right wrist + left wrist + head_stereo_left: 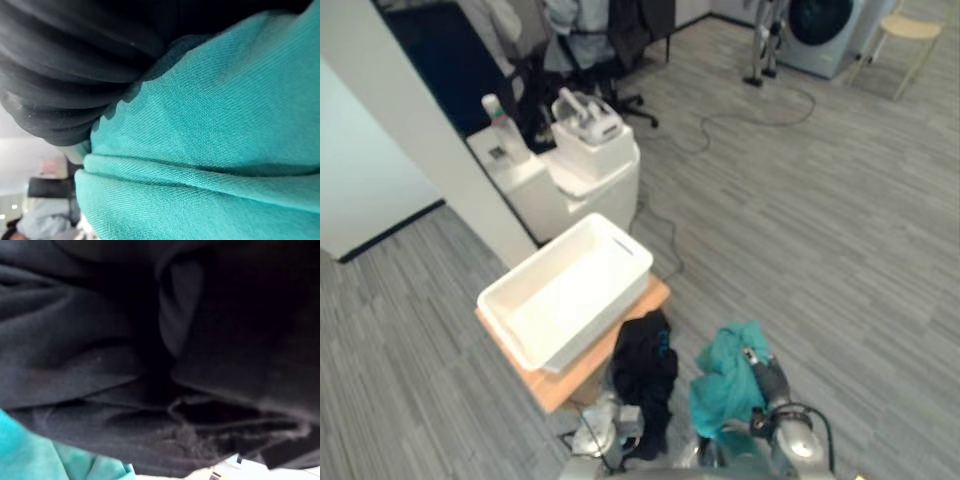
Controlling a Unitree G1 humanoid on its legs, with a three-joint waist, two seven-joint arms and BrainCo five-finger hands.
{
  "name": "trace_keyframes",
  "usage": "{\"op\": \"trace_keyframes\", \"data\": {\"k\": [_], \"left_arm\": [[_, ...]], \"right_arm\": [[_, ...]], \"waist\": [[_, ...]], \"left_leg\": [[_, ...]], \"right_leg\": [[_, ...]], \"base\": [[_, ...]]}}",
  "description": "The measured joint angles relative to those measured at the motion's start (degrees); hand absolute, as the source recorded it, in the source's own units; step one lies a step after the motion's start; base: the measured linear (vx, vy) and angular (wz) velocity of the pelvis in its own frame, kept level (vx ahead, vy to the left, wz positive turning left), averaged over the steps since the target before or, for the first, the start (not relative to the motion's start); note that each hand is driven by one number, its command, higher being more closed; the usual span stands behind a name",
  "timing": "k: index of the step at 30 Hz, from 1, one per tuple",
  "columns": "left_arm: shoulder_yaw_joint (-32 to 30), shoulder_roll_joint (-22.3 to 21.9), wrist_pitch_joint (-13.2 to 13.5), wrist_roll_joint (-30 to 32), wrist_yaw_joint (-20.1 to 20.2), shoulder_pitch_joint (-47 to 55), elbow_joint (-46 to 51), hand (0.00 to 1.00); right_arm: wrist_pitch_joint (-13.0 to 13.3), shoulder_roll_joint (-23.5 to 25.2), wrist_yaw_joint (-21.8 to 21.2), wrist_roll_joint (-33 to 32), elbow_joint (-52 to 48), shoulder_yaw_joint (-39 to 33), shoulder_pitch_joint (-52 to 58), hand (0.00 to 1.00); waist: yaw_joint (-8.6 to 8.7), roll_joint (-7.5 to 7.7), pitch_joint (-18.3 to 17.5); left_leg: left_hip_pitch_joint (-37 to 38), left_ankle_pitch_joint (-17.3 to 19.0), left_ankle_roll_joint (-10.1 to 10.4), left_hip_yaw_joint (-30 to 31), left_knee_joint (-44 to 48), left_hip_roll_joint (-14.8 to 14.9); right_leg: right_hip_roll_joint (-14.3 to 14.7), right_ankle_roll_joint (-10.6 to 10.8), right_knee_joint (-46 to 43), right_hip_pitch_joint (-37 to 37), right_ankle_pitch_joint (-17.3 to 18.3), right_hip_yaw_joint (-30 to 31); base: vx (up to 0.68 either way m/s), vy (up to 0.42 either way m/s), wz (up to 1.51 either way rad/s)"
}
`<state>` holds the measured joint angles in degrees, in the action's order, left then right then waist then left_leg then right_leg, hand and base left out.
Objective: Tidy the bed and pick cloth on bed and put in laundry
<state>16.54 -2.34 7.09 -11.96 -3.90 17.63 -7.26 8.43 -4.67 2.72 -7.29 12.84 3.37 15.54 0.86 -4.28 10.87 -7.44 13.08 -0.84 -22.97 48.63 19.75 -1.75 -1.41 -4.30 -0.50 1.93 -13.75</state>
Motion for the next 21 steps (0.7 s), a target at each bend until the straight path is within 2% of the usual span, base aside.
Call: {"op": "trace_keyframes", "data": {"k": [1, 3, 5, 6, 7, 8, 9, 10, 11, 12, 13, 14, 15, 16, 18, 21], "left_arm": [[0.27, -0.35, 0.5, -0.7, 0.05, -0.2, 0.66, 1.0], [0.33, -0.33, 0.63, -1.08, 0.11, -0.2, 0.71, 1.0], [0.32, -0.3, 0.62, -1.48, 0.23, -0.02, 0.68, 1.0], [0.63, -0.21, 0.49, -1.47, 0.74, 0.03, 0.25, 1.0], [0.8, -0.23, 0.15, -1.44, 1.39, 0.05, -0.59, 1.0], [0.92, -0.23, 0.02, -1.42, 1.41, 0.41, -0.57, 1.0], [1.0, 0.81, 0.02, -1.43, 1.35, 0.86, -0.52, 1.0], [1.34, 2.56, -0.1, -1.41, 1.35, 0.93, -0.6, 1.0], [1.38, 3.2, -0.1, -1.41, 1.35, 0.93, -0.72, 1.0], [1.2, 3.68, -0.08, -1.45, 1.31, 0.93, -1.1, 1.0], [1.31, 3.72, -0.08, -1.46, 1.32, 0.93, -1.98, 1.0], [1.29, 3.86, -0.08, -1.46, 1.33, 1.15, -2.04, 1.0], [1.05, 4.41, -0.19, -1.52, 1.37, 1.54, -2.52, 1.0], [0.74, 3.52, -0.49, -1.83, 1.39, 2.23, -3.17, 1.0], [0.69, 3.08, -0.42, -2.17, 1.7, 3.93, -2.28, 1.0], [0.25, 2.73, -0.42, -2.39, 2.68, 4.55, -2.27, 1.0]], "right_arm": [[0.02, -0.99, -0.3, -0.17, 0.11, -0.11, -0.45, 1.0], [0.05, -2.04, -0.59, -1.06, 0.43, -0.1, -0.38, 1.0], [0.06, -2.65, -0.99, -1.15, 0.41, -0.18, 0.03, 1.0], [0.06, -2.83, -1.82, -1.1, 0.43, -0.82, 0.49, 1.0], [0.04, -2.44, -2.02, -1.06, 0.72, -1.11, 0.58, 1.0], [0.04, -2.26, -2.22, -1.03, 0.75, -1.14, 0.71, 1.0], [0.04, -1.27, -2.72, -1.01, 1.19, -1.54, 0.77, 1.0], [0.07, 0.65, -2.95, -1.01, 1.21, -1.59, 1.34, 1.0], [0.09, 1.55, -2.95, -1.02, 1.14, -1.68, 1.67, 1.0], [0.08, 2.71, -2.92, -1.07, 1.0, -1.75, 1.95, 1.0], [0.08, 3.21, -2.82, -1.08, -0.12, -1.85, 2.07, 1.0], [0.09, 3.45, -2.8, -1.08, -1.05, -1.76, 2.31, 1.0], [0.1, 3.42, -2.83, -1.12, -2.16, -1.45, 2.37, 1.0], [0.02, 2.13, -2.62, -1.1, -2.6, -1.49, 1.68, 1.0], [0.1, 0.77, -2.11, -1.08, -6.16, -1.83, 1.7, 1.0], [0.39, -0.26, -1.28, -0.91, -11.49, -3.77, 1.64, 1.0]], "waist": [[-0.07, 0.08, -0.03], [-0.24, -0.15, -0.64], [-0.05, -0.38, -1.12], [0.13, -0.89, -1.35], [0.48, -0.88, -1.59], [0.81, -1.05, -1.83], [1.99, -0.42, -1.83], [3.04, 0.39, -2.04], [3.07, 0.71, -2.22], [3.11, 1.35, -2.57], [3.13, 2.09, -2.79], [2.92, 3.11, -2.84], [2.86, 4.62, -2.71], [2.62, 2.65, -3.26], [1.93, 1.6, -3.77], [1.72, 1.47, -3.86]], "left_leg": [[-0.99, 0.93, 0.79, -6.59, -7.99, -3.09], [0.41, 0.99, -0.15, -14.51, -18.38, -6.61], [1.81, 1.0, -0.17, -14.88, -25.91, -10.04], [4.17, 0.32, -0.16, -13.75, -32.91, -12.36], [6.44, -3.61, -2.38, -11.12, -38.41, -15.06], [7.82, -4.93, -3.33, -9.29, -40.62, -16.05], [9.18, -5.89, -4.08, -5.78, -42.28, -16.77], [9.42, -6.02, -3.99, -1.44, -42.4, -16.96], [9.44, -6.05, -3.94, 0.25, -42.44, -16.99], [9.53, -6.06, -3.9, 3.19, -42.44, -17.24], [10.15, -6.01, -3.62, 5.48, -42.46, -18.52], [10.73, -5.96, -2.88, 6.0, -42.48, -19.7], [11.92, -4.93, -1.34, 7.22, -42.3, -21.44], [12.01, -4.73, -0.94, 8.44, -42.33, -20.01], [12.25, -4.59, -0.65, 8.68, -42.41, -19.01], [12.76, -4.68, -0.22, 8.7, -41.92, -18.7]], "right_leg": [[-0.7, 0.33, 2.3, -2.47, -0.22, -3.97], [-0.87, 1.31, 3.55, -5.23, 0.63, -9.98], [-1.31, 2.83, 2.09, -6.43, 2.76, -15.02], [-2.77, 4.71, -4.52, -5.5, 5.77, -17.88], [-6.68, 5.64, -16.61, -2.55, 8.27, -19.29], [-8.3, 5.45, -23.63, -0.44, 8.31, -18.73], [-9.53, 4.92, -32.98, 4.08, 10.42, -12.76], [-7.38, 5.02, -33.06, 6.31, 13.09, -4.72], [-6.22, 4.97, -32.06, 7.43, 14.05, -0.75], [-4.06, 5.21, -28.6, 9.35, 14.8, 7.31], [-3.43, 6.21, -22.89, 10.14, 13.56, 13.79], [-4.14, 6.6, -19.05, 10.2, 10.07, 15.97], [-5.6, 8.04, -16.32, 9.88, 6.35, 17.24], [-5.18, 7.21, -14.46, 7.93, 5.72, 15.88], [-4.39, 7.1, -10.72, 5.74, 5.33, 15.24], [-4.3, 6.97, -9.07, 4.03, 5.12, 14.91]], "base": [[0.29, -0.109, 1.1], [0.29, -0.081, 1.39], [0.32, -0.053, 1.32], [0.31, 0.032, 1.5], [0.38, 0.068, 1.49], [0.33, 0.073, 1.56], [0.42, -0.05, 1.75], [0.35, -0.115, 1.79], [0.4, -0.195, 1.67], [0.31, -0.183, 1.46], [0.3, -0.172, 1.35], [0.27, -0.178, 1.13], [0.27, -0.168, 0.73], [0.27, -0.146, 0.55], [0.22, -0.069, 0.11], [0.13, -0.039, 0.0]]}}
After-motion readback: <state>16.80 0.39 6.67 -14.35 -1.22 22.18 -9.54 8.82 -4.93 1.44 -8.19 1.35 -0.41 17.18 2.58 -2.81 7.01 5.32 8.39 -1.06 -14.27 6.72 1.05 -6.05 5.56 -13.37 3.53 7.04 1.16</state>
